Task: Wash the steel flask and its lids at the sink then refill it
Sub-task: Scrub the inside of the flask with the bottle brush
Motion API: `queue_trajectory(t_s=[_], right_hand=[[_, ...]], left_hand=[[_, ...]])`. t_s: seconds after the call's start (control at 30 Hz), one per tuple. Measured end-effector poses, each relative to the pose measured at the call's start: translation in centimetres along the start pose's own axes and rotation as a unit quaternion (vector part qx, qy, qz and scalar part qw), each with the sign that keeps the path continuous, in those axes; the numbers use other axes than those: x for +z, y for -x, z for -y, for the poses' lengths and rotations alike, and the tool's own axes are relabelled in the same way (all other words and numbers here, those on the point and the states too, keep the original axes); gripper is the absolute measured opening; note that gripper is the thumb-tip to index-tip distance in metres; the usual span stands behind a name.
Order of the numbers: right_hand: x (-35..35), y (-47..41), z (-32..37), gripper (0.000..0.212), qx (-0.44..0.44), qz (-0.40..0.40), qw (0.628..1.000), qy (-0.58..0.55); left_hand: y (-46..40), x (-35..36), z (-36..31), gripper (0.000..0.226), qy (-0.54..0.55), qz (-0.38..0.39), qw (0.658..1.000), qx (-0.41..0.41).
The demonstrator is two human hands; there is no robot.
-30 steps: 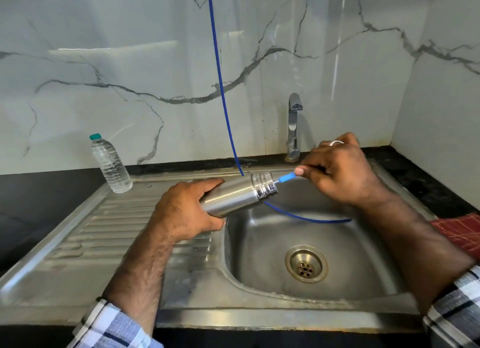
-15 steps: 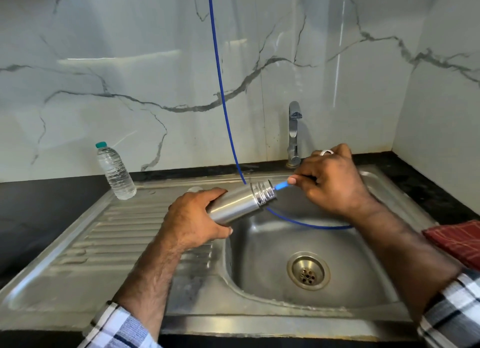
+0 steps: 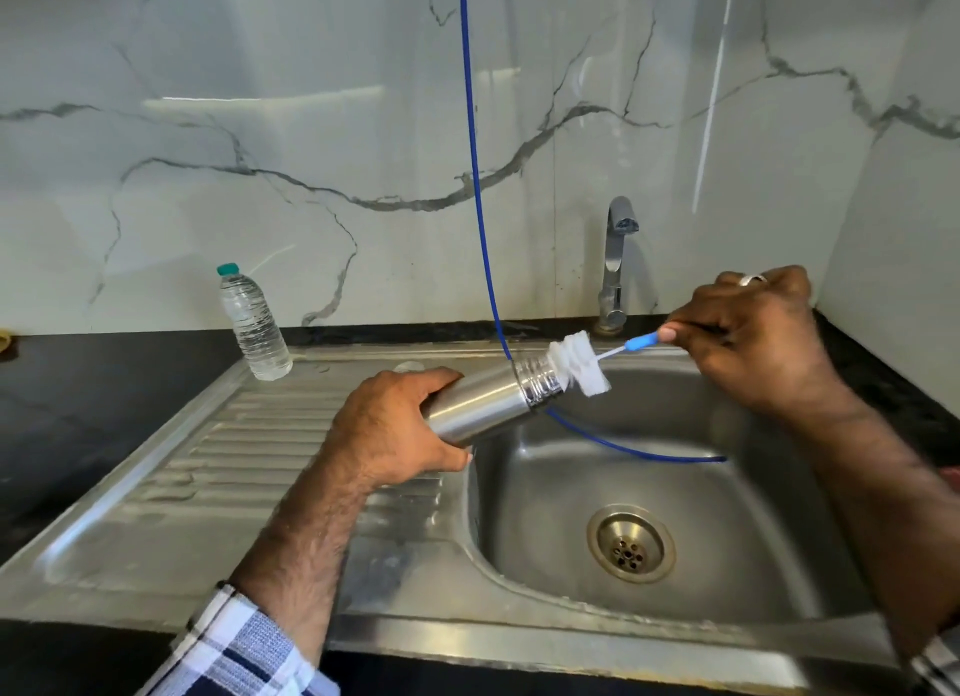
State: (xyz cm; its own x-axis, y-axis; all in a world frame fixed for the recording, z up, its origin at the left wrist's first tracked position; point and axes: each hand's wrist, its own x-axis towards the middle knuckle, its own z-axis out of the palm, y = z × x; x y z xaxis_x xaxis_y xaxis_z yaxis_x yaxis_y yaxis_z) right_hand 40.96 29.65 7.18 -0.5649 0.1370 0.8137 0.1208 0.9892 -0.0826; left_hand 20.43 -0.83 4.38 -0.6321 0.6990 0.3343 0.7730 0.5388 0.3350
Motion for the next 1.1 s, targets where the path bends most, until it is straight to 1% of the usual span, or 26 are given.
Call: queue_trajectory(t_s=[0.13, 0.23, 0.33, 0.37, 0.47, 0.53, 0.63, 0.7, 0.8, 0.93, 1.03, 1.1], right_hand=[[1.8, 0.2, 2.4, 0.027, -0.041, 0.029, 0.999, -0.017], [1.1, 0.0, 1.5, 0.026, -0.046, 0.033, 0.998, -0.033], [0.2, 0.0, 0.5, 0.024, -0.065, 0.04, 0.997, -0.025], [-0.1, 0.1, 0.1, 0.025, -0.062, 0.036, 0.997, -0.02], [-1.5, 0.2, -1.5, 0.033, -0.013, 0.026, 0.999, -0.019], [-1.2, 0.1, -1.1, 0.033, 0.002, 0.022, 1.0, -0.009], [1.1, 0.1, 1.7, 0.022, -0.037, 0.039, 0.998, -0.027], [1.9, 0.1, 2.4, 0.026, -0.046, 0.043, 0.998, -0.028], [0.9, -0.2, 1.6, 0.029, -0.046, 0.033, 0.998, -0.034], [-0.3, 0.0, 0.2, 0.031, -0.07, 0.043, 0.996, -0.029], [-1.5, 0.4, -1.7, 0.037, -0.011, 0.019, 0.999, -0.036], [-1.5, 0.3, -1.6, 0.036, 0.009, 0.009, 1.0, -0.028]], left_hand=[[-0.2, 0.9, -1.1, 0.101, 0.006, 0.003, 1.0, 0.016], [-0.5, 0.8, -0.7, 0.103, 0.031, -0.001, 1.0, 0.001], [-0.6, 0.6, -0.6, 0.103, 0.025, 0.014, 1.0, 0.0], [-0.6, 0.5, -0.3, 0.102, 0.021, 0.015, 1.0, 0.0], [-0.4, 0.1, 0.7, 0.099, 0.015, -0.001, 1.0, -0.005], [-0.3, 0.2, 0.5, 0.099, 0.008, -0.001, 1.0, -0.002], [-0.2, 1.2, -0.9, 0.098, -0.006, 0.011, 1.0, 0.016], [-0.2, 1.2, -1.0, 0.098, -0.006, 0.0, 1.0, 0.017], [-0.5, 0.8, -0.9, 0.099, 0.029, -0.025, 0.999, 0.009], [-0.6, 0.8, -0.8, 0.097, 0.006, 0.001, 1.0, 0.012], [-0.5, 0.2, 0.7, 0.091, 0.016, -0.002, 1.0, 0.006], [-0.5, 0.2, 0.7, 0.089, 0.008, -0.006, 1.0, 0.008]])
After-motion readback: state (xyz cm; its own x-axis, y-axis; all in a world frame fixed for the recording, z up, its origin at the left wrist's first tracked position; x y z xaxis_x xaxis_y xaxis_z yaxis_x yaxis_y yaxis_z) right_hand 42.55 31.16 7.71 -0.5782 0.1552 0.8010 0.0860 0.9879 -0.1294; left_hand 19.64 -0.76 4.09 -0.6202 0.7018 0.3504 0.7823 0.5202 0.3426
